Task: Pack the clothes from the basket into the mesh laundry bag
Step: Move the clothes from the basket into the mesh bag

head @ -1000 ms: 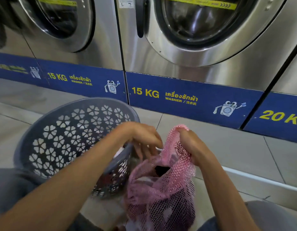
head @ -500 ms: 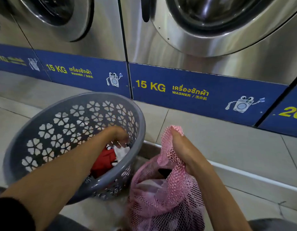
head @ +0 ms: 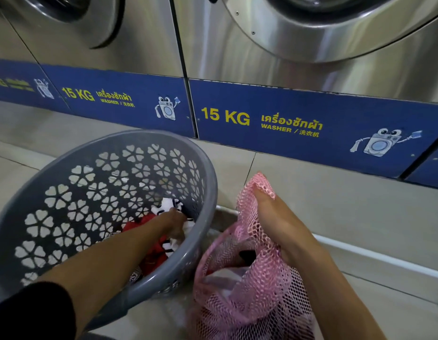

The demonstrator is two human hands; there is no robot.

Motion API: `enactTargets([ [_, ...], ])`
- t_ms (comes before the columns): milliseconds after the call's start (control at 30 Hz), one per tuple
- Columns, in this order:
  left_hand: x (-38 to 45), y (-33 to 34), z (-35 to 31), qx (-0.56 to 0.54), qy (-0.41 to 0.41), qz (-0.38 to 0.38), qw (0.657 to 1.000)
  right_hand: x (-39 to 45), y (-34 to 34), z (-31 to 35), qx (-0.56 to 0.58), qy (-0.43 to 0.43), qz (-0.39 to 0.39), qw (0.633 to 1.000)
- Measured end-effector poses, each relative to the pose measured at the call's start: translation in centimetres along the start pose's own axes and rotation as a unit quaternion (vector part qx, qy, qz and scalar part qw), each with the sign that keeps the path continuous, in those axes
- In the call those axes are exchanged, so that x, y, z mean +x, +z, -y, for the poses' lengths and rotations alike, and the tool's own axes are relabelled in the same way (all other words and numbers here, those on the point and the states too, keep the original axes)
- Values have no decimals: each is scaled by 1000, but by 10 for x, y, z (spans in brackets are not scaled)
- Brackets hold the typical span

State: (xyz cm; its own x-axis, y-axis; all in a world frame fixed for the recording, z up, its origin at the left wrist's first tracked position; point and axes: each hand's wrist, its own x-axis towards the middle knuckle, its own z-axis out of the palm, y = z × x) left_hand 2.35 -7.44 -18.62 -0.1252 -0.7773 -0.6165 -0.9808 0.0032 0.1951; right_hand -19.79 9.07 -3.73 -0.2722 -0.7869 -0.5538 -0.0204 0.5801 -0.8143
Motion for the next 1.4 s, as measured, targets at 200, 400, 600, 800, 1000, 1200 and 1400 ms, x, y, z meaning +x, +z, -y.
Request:
enactTargets([
  [200, -66, -71, 0, 40, 28, -44, 998, -18, -3, 12, 76, 36, 32, 996],
  [400, -145, -146, -7, -97, 64, -59, 991, -37, -11, 17, 120, 19, 37, 992],
  [600, -239, -213, -39, -287, 171, -108, 937, -53, -18, 19, 127, 8, 39, 991],
  [800, -289, -198, -69, -540, 287, 18, 791, -59, -24, 23, 172, -38, 39, 984],
  [1000, -220, -86, -68, -345, 193, -10, 918, -63, -32, 20, 154, -44, 15, 987],
  [1200, -219, -72, -62, -312, 106, 85, 940, -56, -35, 19, 159, -32, 15, 987],
  [1400, -234, -86, -72, -235, 125, -69, 961, -53, -39, 19, 148, -33, 8, 988],
])
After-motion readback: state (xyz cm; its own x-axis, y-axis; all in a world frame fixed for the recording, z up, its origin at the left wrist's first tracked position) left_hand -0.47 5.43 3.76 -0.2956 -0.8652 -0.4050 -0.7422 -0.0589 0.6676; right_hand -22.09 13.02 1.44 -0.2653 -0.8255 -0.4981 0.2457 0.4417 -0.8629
